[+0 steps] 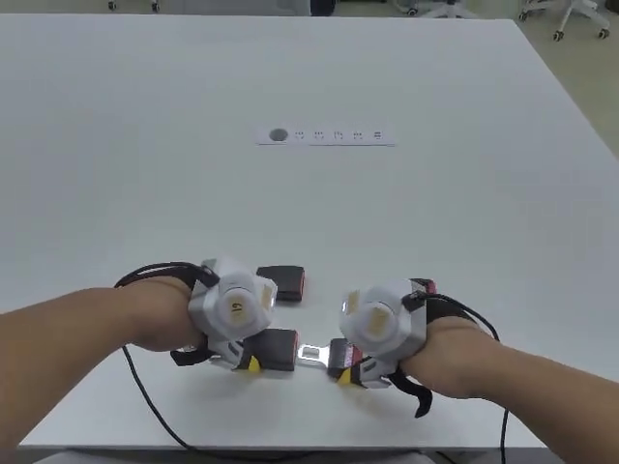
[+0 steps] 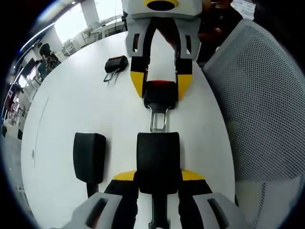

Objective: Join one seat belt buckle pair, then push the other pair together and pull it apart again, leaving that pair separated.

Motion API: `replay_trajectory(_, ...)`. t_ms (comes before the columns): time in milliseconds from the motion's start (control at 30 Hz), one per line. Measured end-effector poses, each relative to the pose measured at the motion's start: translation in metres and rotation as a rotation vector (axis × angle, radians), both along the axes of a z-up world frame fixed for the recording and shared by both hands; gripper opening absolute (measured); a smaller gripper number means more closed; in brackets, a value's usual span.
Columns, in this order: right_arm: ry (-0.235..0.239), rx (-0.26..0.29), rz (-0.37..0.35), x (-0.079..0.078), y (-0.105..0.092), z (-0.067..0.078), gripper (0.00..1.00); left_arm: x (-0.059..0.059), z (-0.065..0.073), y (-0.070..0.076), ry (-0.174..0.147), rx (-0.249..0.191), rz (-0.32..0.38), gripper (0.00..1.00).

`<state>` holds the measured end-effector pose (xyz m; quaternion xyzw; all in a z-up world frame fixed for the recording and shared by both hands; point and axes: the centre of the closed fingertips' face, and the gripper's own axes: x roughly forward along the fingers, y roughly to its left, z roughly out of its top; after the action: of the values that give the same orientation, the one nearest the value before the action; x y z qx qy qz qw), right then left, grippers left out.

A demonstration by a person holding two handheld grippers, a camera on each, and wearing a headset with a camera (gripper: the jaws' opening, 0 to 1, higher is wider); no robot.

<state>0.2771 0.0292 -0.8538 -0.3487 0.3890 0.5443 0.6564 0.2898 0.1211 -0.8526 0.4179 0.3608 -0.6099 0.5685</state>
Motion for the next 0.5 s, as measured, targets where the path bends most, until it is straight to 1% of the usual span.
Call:
replay_trajectory(133, 0.003, -0.010, 0.013, 0.000, 0.002, 0.000, 0.34, 0.000, 0.000, 0.000, 0.000, 0.001, -0.001, 0.33)
replay_trajectory(300, -0.005, -0.015, 0.020, 0.001, 0.003, 0.000, 0.34, 0.000, 0.000, 0.001, 0.003, -0.003, 0.004, 0.33)
replay_trajectory(367, -0.016, -0.006, 0.022, 0.002, 0.005, 0.001, 0.34, 0.000, 0.000, 0.001, 0.006, -0.002, 0.005, 0.33)
replay_trajectory(467, -0.016, 0.000, 0.020, 0.002, 0.009, 0.001, 0.34, 0.000, 0.000, 0.001, 0.008, 0.001, 0.006, 0.33)
replay_trajectory(500, -0.013, 0.010, 0.013, 0.002, 0.012, 0.002, 0.33, 0.000, 0.000, 0.001, 0.009, 0.001, 0.006, 0.33)
